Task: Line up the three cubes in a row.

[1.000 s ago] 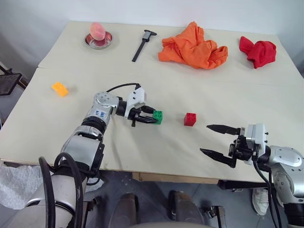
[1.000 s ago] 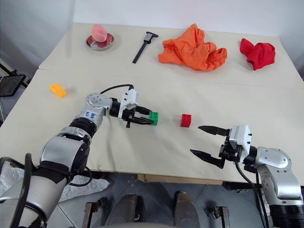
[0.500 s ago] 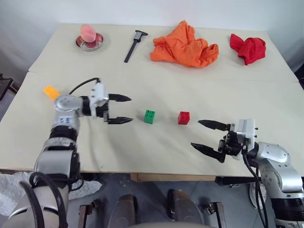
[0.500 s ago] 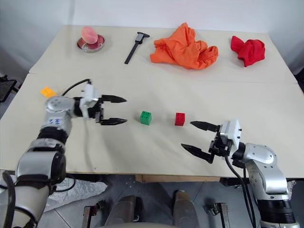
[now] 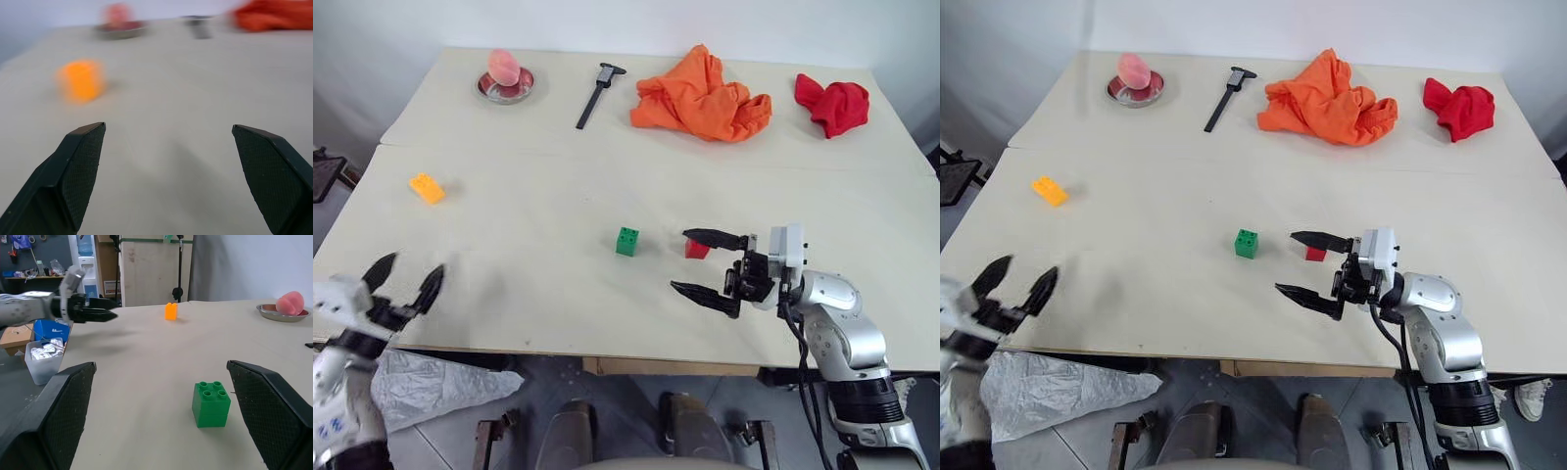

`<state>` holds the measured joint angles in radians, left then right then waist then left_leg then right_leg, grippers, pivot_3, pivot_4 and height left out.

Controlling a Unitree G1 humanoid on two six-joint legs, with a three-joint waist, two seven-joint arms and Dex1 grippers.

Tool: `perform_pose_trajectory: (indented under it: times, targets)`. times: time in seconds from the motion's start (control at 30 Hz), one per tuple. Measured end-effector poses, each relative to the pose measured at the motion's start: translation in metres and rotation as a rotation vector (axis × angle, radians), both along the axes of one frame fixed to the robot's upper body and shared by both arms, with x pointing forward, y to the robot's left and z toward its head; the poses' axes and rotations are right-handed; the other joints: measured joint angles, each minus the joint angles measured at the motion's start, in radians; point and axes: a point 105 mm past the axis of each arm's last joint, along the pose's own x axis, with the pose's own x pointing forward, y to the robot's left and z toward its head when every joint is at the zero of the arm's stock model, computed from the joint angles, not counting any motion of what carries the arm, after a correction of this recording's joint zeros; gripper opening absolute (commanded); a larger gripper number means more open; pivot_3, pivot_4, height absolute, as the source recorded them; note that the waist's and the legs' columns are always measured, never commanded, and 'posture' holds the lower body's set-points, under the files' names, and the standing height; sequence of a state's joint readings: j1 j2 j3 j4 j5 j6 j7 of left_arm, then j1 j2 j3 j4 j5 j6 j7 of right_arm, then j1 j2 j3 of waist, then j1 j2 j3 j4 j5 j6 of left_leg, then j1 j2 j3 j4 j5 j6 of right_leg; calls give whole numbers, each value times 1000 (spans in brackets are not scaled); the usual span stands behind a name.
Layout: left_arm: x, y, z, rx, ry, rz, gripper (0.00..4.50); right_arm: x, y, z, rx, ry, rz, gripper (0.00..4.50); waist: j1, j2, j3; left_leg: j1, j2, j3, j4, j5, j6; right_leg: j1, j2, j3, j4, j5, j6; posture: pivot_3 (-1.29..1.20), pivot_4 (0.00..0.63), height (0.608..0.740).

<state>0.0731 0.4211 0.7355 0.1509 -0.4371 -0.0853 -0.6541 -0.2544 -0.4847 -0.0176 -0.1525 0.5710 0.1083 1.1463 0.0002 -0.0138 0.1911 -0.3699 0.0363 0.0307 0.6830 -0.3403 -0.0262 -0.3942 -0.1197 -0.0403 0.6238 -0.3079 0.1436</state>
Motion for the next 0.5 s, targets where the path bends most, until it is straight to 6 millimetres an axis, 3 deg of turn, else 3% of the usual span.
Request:
perform_pose_trajectory:
  times: [0.07,0.17,0.37,0.43,0.5]
  targets:
    - [-8,4,0,-43,-24,78,4367,0,3,1,0,-3,13,4500,1,-1,0,0,0,0,0,0,0,0,0,0,0,0,0,0,150,740]
    - [-3,4,7,-65,-42,112,4367,0,6,2,3,-11,22,4500,2,-1,-1,0,-1,0,0,0,0,0,0,0,-1,0,0,0,150,740]
    - [43,22,43,-90,-58,216,4367,-2,9,1,-18,-13,50,4500,-2,-1,-1,0,0,0,0,0,-1,0,2,0,1,0,0,0,150,740]
    - [56,23,51,-104,-63,236,4367,-2,9,1,-21,-13,55,4500,-3,-1,-1,1,0,1,0,0,-1,0,2,0,1,0,0,0,150,740]
    - [80,19,56,-156,-42,272,4367,-2,11,1,-25,-9,64,4500,-2,-2,-1,0,-1,1,0,0,-1,-1,2,0,1,0,0,0,150,740]
